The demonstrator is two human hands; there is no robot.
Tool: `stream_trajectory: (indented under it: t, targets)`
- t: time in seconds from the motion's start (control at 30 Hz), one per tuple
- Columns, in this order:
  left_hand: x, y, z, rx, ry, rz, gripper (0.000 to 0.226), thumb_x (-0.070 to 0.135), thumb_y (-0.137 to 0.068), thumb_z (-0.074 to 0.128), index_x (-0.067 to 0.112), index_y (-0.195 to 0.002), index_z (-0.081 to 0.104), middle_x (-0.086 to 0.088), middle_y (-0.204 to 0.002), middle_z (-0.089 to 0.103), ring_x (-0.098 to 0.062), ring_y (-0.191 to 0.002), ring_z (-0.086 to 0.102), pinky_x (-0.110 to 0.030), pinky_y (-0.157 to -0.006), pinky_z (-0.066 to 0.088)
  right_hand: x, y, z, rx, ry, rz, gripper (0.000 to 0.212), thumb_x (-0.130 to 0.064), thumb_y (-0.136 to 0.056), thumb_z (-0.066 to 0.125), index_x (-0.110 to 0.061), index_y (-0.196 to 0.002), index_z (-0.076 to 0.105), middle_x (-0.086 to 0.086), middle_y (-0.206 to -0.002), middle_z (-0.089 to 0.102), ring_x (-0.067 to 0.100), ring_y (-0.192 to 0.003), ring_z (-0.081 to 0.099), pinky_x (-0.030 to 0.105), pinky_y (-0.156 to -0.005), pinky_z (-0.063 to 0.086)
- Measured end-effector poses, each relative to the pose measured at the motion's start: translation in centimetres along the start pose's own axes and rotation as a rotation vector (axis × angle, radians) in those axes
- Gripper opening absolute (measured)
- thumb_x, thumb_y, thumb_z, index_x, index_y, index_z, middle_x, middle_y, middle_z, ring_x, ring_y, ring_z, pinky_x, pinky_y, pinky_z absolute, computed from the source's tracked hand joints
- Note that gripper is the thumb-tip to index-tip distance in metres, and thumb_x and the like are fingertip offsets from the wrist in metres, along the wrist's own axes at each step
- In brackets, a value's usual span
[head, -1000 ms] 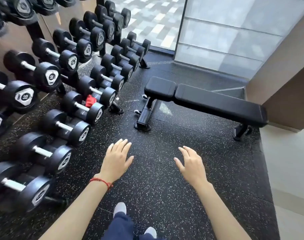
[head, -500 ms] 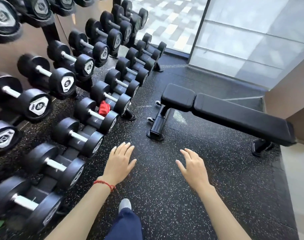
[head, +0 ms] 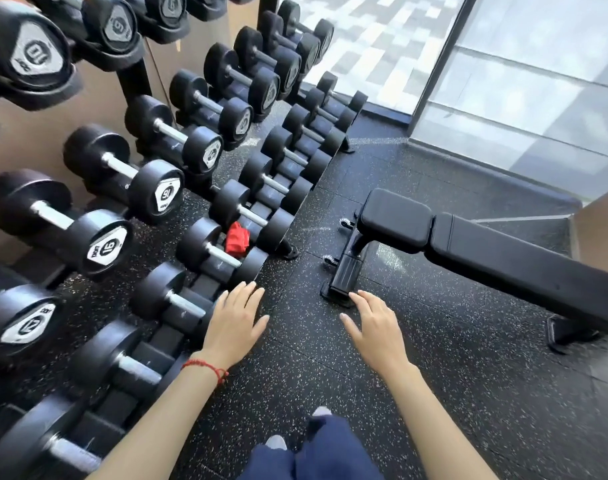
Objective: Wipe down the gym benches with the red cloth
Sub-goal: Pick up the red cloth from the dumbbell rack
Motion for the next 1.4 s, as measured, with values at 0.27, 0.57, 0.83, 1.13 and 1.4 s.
stream_trajectory:
  t: [0.27, 0.57, 0.83, 1.13, 1.4]
  targets:
    - [-5.6, -7.5, 0.5, -0.021, 0.020, -0.100, 0.054, 0.039, -0.081, 0.040, 0.001, -0.111, 0.064, -0.018, -0.113, 0.064, -0.033, -0.106, 0.060, -0.051, -0.084, 0.048, -1.7, -10.9, 2.9, -0.052, -0.014, -0.076, 0.047, -0.035, -0.091, 0.052, -0.010, -0.131, 0.045, 0.009, -0.135, 0.047, 0.024, -0.127, 0.040, 0.038, -0.104, 0.031]
    - [-12.0, -18.0, 0.4, 0.023, 0.031, -0.270, 0.054, 0.041, -0.086, 0.036, 0.001, -0.114, 0.059, -0.019, -0.115, 0.062, -0.030, -0.112, 0.050, -0.052, -0.083, 0.048, -3.9, -26.7, 5.8, -0.162, -0.095, -0.179, 0.047, -0.035, -0.091, 0.052, -0.009, -0.131, 0.046, 0.009, -0.134, 0.049, 0.024, -0.127, 0.040, 0.037, -0.104, 0.031]
    - [-16.3, -24.9, 1.4, 0.003, 0.048, -0.331, 0.054, 0.037, -0.083, 0.038, -0.002, -0.115, 0.060, -0.019, -0.116, 0.062, -0.034, -0.108, 0.059, -0.052, -0.083, 0.049, -6.4, -35.7, 10.0, -0.247, -0.190, -0.218, 0.047, -0.035, -0.091, 0.051, -0.009, -0.129, 0.046, 0.008, -0.133, 0.049, 0.024, -0.126, 0.042, 0.036, -0.103, 0.033]
    - [-22.8, -29.1, 8.6, -0.071, 0.122, -0.319, 0.052, 0.041, -0.087, 0.038, 0.004, -0.119, 0.053, -0.018, -0.120, 0.060, -0.032, -0.112, 0.056, -0.044, -0.091, 0.039, -8.0, -41.5, 18.7, -0.291, -0.241, -0.128, 0.057, -0.046, -0.086, 0.039, -0.009, -0.127, 0.048, 0.009, -0.130, 0.052, 0.024, -0.123, 0.044, 0.035, -0.100, 0.036]
    - [-28.6, -32.1, 18.5, -0.121, 0.142, -0.289, 0.051, 0.037, -0.084, 0.040, 0.009, -0.126, 0.044, -0.017, -0.127, 0.056, -0.029, -0.120, 0.045, -0.043, -0.096, 0.031, -7.2, -45.9, 30.4, -0.269, -0.311, -0.019, 0.061, -0.052, -0.084, 0.033, -0.010, -0.125, 0.050, 0.006, -0.128, 0.053, 0.021, -0.119, 0.047, 0.033, -0.099, 0.037]
Point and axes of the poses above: each hand's wrist, its own y-axis away from the middle knuckle, its own z-axis out of the palm, x = y × z, the point moved 7 cm from there along -y, towards the middle knuckle
